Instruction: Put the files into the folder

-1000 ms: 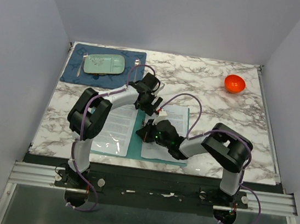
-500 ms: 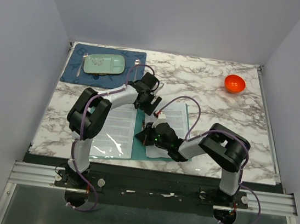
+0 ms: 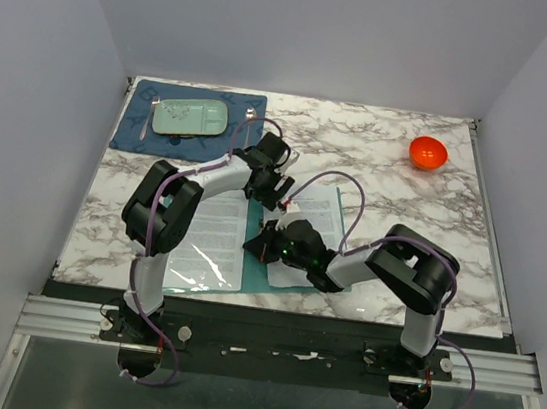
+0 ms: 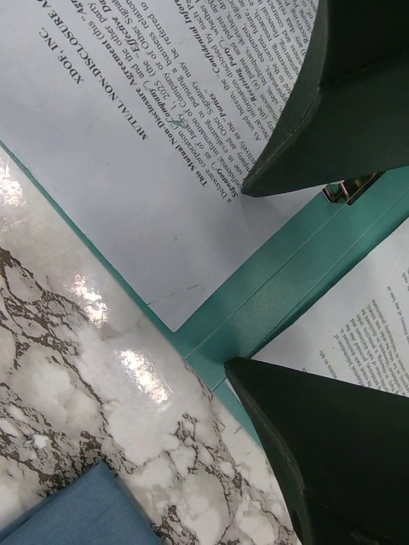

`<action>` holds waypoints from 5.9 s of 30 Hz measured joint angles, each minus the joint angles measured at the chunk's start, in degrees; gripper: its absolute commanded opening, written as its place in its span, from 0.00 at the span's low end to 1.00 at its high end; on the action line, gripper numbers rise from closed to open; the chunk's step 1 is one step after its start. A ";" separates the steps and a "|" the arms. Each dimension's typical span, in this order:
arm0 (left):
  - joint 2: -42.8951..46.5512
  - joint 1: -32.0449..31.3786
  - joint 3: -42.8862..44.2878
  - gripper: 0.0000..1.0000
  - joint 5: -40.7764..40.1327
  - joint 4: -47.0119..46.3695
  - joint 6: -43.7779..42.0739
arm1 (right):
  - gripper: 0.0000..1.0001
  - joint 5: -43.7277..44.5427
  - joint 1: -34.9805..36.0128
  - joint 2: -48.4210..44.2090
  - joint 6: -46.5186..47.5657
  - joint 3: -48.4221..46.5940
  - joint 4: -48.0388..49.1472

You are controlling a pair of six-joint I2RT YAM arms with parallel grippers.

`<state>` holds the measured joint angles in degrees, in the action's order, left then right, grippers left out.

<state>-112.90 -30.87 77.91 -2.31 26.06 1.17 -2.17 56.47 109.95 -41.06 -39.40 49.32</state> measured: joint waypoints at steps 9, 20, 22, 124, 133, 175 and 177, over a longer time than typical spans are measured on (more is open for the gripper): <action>0.57 0.07 -0.81 0.89 -0.07 -0.52 -1.36 | 0.01 -3.17 -0.35 -5.77 3.30 -2.49 -4.79; 0.76 0.07 -1.11 0.88 -0.07 -0.76 -1.81 | 0.01 -3.48 -4.11 -10.21 6.47 -2.73 -6.21; 0.79 0.07 -1.11 0.88 -0.07 -0.74 -1.84 | 0.01 -3.56 -5.35 -9.79 6.69 -3.28 -6.82; 0.42 0.66 -0.68 0.81 0.85 -0.46 -3.32 | 0.01 -2.58 -5.90 1.31 -3.52 -2.91 -7.67; 0.15 0.76 -0.22 0.80 1.11 0.00 -3.45 | 0.01 -4.35 -5.95 3.34 -5.44 -2.73 -4.55; 4.15 3.23 12.17 0.99 3.28 13.31 -4.74 | 0.43 1.49 -6.34 -10.82 9.14 -15.74 -31.91; 6.43 4.66 14.47 0.99 4.00 14.95 -4.13 | 0.42 3.78 -6.34 -10.47 10.97 -17.59 -36.15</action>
<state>-106.48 -26.22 92.38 1.69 41.01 -2.96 1.61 50.13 99.48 -30.09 -56.99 13.17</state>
